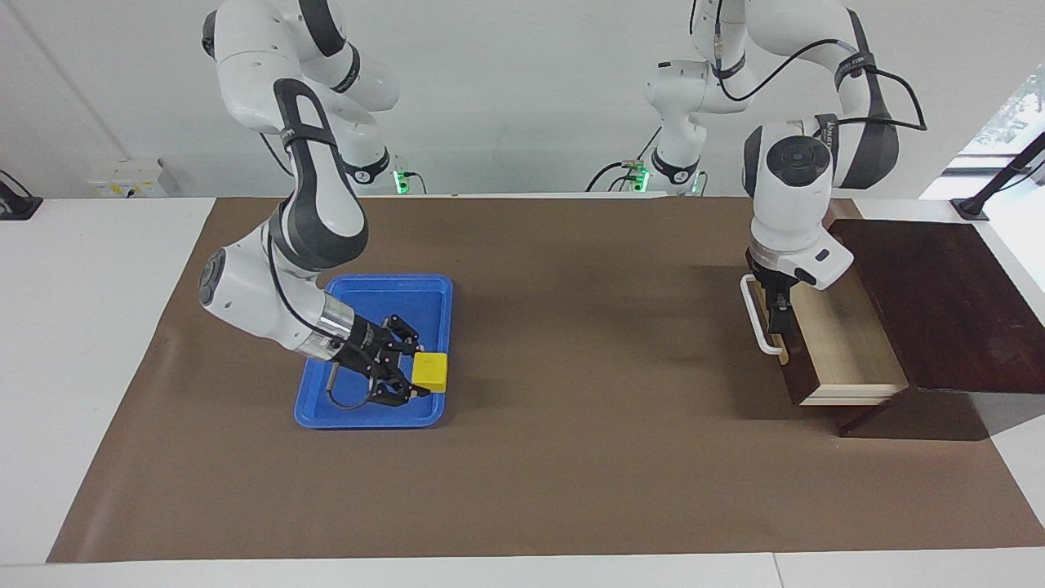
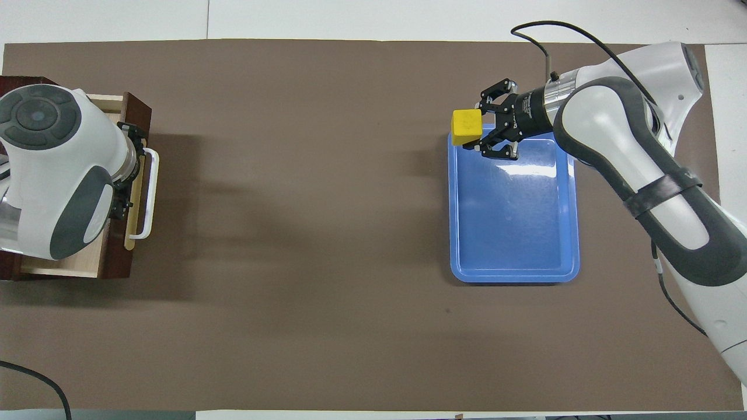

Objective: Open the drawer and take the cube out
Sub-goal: 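Carry the cube over the tray with the right gripper while the left withdraws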

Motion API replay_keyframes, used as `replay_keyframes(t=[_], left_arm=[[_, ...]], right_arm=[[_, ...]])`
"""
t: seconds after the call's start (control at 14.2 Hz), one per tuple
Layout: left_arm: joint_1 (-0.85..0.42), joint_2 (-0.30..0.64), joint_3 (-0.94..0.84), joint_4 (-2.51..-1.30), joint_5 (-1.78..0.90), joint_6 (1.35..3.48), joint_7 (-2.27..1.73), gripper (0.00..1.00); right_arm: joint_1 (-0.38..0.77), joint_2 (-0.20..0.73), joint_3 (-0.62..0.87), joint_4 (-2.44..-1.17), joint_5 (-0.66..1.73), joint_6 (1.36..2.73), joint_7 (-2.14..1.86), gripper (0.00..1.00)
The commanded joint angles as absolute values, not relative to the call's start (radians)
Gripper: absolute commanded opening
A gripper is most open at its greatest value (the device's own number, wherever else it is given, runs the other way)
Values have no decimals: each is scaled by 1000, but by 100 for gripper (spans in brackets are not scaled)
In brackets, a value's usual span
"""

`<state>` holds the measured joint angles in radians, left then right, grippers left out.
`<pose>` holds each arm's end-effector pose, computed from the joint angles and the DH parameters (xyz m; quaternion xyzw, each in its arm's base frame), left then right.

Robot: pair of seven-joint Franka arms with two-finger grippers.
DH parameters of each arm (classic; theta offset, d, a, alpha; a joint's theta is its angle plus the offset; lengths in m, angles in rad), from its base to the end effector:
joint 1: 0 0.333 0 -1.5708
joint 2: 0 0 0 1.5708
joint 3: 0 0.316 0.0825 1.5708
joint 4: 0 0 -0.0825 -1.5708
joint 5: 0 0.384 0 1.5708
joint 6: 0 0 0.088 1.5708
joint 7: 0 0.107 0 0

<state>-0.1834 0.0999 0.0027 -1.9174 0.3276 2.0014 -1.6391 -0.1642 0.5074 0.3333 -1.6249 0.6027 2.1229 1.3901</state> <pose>0.5773 -0.0857 0.4423 -0.7818 -0.6057 -0.1118 0.0969 0.6770 0.1110 0.3534 -0.6619 0.6734 0.2307 0.2348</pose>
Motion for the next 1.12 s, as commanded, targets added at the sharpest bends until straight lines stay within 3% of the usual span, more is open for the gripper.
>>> replay_keyframes(t=[0.0,0.63,1.05], left_arm=[[-121,66,-2,-1986,348,2094,-1579,100],[49,81,-2,-1968,350,2171,-1358,100],[58,86,-3,-1942,348,2152,-1348,100]], right_arm=[[-167,466,318,-1713,581,2140,1299,0],[-198,472,305,-1755,572,2152,1221,0],[-207,471,305,-1828,574,2200,1167,0]])
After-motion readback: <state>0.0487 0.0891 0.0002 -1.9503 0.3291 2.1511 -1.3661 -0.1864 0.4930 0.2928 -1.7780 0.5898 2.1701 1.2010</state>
